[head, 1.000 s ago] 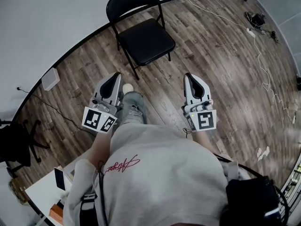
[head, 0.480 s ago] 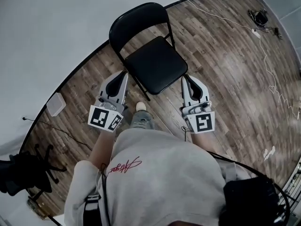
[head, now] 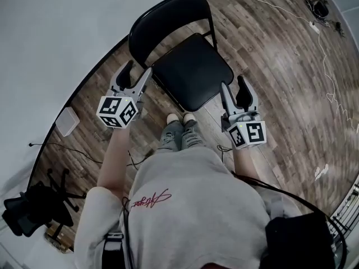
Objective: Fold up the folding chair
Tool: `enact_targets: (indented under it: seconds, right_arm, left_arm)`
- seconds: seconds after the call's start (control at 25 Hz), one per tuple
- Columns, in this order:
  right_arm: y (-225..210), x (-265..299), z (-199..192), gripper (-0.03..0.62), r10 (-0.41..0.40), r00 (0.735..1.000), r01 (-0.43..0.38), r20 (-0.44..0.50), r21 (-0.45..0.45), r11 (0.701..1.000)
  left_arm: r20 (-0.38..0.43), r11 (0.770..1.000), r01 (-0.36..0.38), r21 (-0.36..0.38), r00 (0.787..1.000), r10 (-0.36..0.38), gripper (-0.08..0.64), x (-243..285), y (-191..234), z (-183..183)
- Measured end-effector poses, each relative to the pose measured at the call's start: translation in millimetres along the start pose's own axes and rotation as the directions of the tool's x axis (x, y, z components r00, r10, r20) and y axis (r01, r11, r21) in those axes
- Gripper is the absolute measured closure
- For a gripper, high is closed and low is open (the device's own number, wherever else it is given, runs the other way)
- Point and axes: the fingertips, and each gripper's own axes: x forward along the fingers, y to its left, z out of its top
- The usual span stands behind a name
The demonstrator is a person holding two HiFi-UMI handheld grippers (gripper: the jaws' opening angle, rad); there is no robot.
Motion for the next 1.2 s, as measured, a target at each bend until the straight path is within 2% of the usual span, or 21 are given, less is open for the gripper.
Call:
enact_targets:
  seconds: [0.04,0.16,0.24,0.32,0.44,0.6,0.68,0.72,0.8,0.88,0.96,1.08,1.16,1.2]
  right_arm:
    - [-11,2,-20,0.36,-0.026,0.999,0.028,-0.036,0.045,0.999]
    - [-38,-1,-93,0.348,-0.097,0.98,0.116,-0.172,0.106,0.988]
    - [-55,-8,-146,0.344,-0.13,0.957,0.181,-0.259,0.184,0.966]
    - [-67,-16,-200,0.339,-0.153,0.927,0.253,-0.342,0.271,0.929]
    - [-73,-30,-278,0.331,-0.163,0.879,0.364,-0.448,0.409,0.837]
    - [-84,-38,-369,0.319,-0.171,0.814,0.488,-0.556,0.493,0.72]
    - [-88,-45,-406,0.316,-0.184,0.784,0.554,-0.593,0.535,0.638]
    - [-91,-45,-421,0.314,-0.186,0.778,0.575,-0.6,0.56,0.597]
    - [-100,-41,-440,0.313,-0.181,0.781,0.588,-0.598,0.605,0.537]
    - [-112,-31,-451,0.311,-0.16,0.797,0.571,-0.582,0.643,0.51]
    - [-120,-18,-462,0.31,-0.108,0.826,0.532,-0.554,0.699,0.478]
    - [-120,-7,-473,0.308,0.026,0.88,0.42,-0.473,0.804,0.422]
    - [-118,-2,-472,0.308,0.125,0.915,0.298,-0.383,0.853,0.429]
    - [-118,1,-471,0.308,0.169,0.926,0.238,-0.337,0.87,0.432]
  left_arm:
    - [-0.03,0.999,-0.032,-0.015,0.999,0.032,0.262,7,21,-12]
    - [-0.146,0.993,-0.103,-0.053,0.985,0.094,0.236,26,74,-56]
    - [-0.204,0.989,-0.114,-0.096,0.975,0.093,0.227,41,98,-84]
    - [-0.246,0.982,-0.109,-0.153,0.967,0.069,0.216,55,114,-112]
    - [-0.287,0.967,-0.112,-0.23,0.957,0.043,0.206,67,129,-153]
    - [-0.285,0.952,-0.091,-0.291,0.959,0.005,0.202,83,145,-187]
    - [-0.25,0.941,-0.044,-0.335,0.967,-0.044,0.202,89,147,-192]
    - [-0.226,0.936,-0.013,-0.352,0.972,-0.072,0.202,94,146,-190]
    - [-0.19,0.932,0.047,-0.36,0.974,-0.122,0.202,104,142,-185]
    - [-0.18,0.939,0.086,-0.332,0.972,-0.153,0.202,113,136,-182]
    - [-0.163,0.943,0.117,-0.31,0.971,-0.174,0.204,120,129,-179]
    - [-0.101,0.936,0.149,-0.32,0.977,-0.19,0.204,123,125,-171]
    - [-0.065,0.925,0.179,-0.336,0.975,-0.213,0.207,123,122,-167]
    - [-0.048,0.919,0.201,-0.34,0.972,-0.23,0.241,124,119,-165]
